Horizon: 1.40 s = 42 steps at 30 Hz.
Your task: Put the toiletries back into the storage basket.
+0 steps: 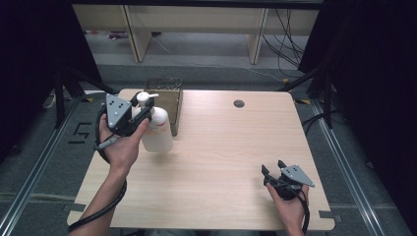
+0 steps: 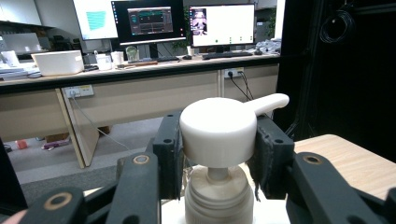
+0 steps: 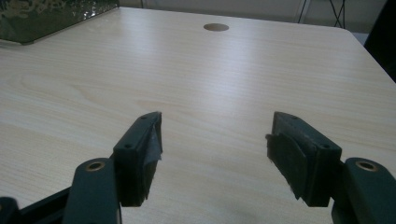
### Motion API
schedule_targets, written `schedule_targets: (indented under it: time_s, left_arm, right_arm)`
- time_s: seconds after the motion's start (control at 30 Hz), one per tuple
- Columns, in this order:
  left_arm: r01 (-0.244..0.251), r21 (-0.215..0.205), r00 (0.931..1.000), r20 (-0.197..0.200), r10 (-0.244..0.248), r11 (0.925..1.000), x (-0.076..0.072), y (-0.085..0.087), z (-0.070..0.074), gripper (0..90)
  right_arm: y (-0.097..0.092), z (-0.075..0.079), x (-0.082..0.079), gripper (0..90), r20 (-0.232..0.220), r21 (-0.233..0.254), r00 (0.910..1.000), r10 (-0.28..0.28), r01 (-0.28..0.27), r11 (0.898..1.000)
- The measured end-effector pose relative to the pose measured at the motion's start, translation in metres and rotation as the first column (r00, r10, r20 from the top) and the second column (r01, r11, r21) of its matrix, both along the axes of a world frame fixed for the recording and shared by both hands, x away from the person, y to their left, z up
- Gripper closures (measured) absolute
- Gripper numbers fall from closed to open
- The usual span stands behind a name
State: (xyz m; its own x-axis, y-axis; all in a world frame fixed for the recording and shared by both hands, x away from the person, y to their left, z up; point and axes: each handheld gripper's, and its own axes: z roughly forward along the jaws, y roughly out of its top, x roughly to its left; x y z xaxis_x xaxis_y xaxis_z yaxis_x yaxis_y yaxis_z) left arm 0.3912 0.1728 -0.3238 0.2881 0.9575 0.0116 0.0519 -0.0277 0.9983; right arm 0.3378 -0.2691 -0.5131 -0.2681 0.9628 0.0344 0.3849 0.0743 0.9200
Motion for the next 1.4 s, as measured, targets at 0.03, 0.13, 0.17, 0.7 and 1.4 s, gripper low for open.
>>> schedule_targets:
  time_s: [0.03, 0.13, 0.17, 0.7, 1.4]
  left_arm:
    - [-0.002, 0.001, 1.0, 0.0, 0.002, 1.0, 0.001, 0.0, 0.001, 59.1]
    - [-0.005, 0.0, 1.0, 0.006, 0.005, 1.0, 0.003, 0.001, 0.003, 59.1]
    - [-0.005, 0.0, 1.0, 0.006, 0.005, 1.0, 0.003, 0.001, 0.003, 59.1]
    - [-0.029, -0.006, 0.999, 0.033, 0.029, 0.9996, 0.016, 0.011, 0.015, 59.1]
    - [-0.037, -0.002, 0.9975, 0.06, 0.037, 0.9993, 0.034, 0.02, 0.023, 59.1]
  right_arm:
    - [0.0, 0.0, 0.0, 35.3, 0.002, 0.0, 1.0, 0.004, -0.004, 1.0]
    - [0.0, 0.0, 0.0, 35.2, 0.003, 0.004, 1.0, 0.004, -0.004, 1.0]
    - [0.0, 0.0, 0.0, 35.2, 0.003, 0.004, 1.0, 0.004, -0.004, 1.0]
    - [-0.001, 0.0, 0.0, 35.2, -0.009, 0.003, 0.9999, 0.005, -0.005, 1.0]
    - [-0.001, 0.0, 0.001, 35.1, 0.002, 0.0, 1.0, 0.009, -0.009, 1.0]
